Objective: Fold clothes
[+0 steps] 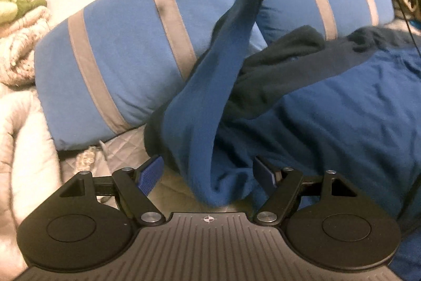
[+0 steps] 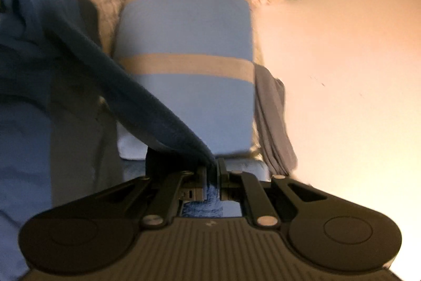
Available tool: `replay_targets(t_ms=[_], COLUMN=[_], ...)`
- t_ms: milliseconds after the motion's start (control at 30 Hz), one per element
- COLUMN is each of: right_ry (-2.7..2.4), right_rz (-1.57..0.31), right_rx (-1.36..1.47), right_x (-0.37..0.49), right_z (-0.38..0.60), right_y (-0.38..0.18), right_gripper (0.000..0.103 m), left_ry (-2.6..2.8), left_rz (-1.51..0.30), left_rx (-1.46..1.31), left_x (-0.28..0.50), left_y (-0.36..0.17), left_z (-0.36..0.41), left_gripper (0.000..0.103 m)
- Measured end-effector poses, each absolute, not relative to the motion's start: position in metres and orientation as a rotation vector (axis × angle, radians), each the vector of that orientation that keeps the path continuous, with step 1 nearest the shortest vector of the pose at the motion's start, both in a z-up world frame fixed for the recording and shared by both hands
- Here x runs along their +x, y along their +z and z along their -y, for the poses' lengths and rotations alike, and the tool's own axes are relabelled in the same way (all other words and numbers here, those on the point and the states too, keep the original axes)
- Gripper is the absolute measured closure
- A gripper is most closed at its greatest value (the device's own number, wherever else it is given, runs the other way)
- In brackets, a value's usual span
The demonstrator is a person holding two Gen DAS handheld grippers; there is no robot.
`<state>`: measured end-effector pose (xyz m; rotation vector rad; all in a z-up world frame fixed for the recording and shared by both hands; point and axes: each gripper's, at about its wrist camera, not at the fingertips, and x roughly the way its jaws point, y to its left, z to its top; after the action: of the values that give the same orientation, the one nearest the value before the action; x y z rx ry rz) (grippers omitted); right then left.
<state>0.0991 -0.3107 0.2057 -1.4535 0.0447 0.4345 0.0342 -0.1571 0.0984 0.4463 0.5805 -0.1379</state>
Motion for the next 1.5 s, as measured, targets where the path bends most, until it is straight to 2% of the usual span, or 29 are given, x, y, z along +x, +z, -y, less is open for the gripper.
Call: replay_targets(t_ms=[600,867,1067,1333,1400,1433,1467,1500], right_ry=[0.316,0.309,0.344,0.350,0.349,0.350,0.351,0.351], right_rz=[-0.049,-0.095,-0.130,-0.150,-0.158,-0.164,-0.172,-0.181], right_rx=[-1.376,-1.384,-1.391,-1.362,-1.353,-1.353,-1.353,-1.353], right_x=[0.128,0.133,0.128,0.126,0.128,0.129,0.129,0.130], right_z=[0.347,0.368,0.375,0.375,0.378,0.380,0.383,0.386], right_y=[0.232,0.219,0.201,0.198,0.198,0.197,0.195,0.193], right_gripper=[0.097,0.097,0.097,0.097,0.097,0.097,0.097,0.097], left_ry=[-0.205,-0.058,-0.066,-0.243,-0.253,-0.253,-0.253,-0.253], left_rz=[-0.691,-0.655,-0.660,-0.663,-0.666,-0.669,-0.672,-0.675], left_rx=[0.477,0.596,0.518,0.512,0.543,0.549,0.553,0.557], left_x=[0.058,0.056,0.048,0.052,0.055,0.056,0.057,0.059], left_y=[0.063,0.056,0.064,0.069,0.065,0.064,0.064,0.064], left_z=[0.187,0.164,0.129,0.152,0.159,0.161,0.163,0.165], left_gripper=[0.028,0.027,0.027,0.028,0.033,0.039,0.050,0.052])
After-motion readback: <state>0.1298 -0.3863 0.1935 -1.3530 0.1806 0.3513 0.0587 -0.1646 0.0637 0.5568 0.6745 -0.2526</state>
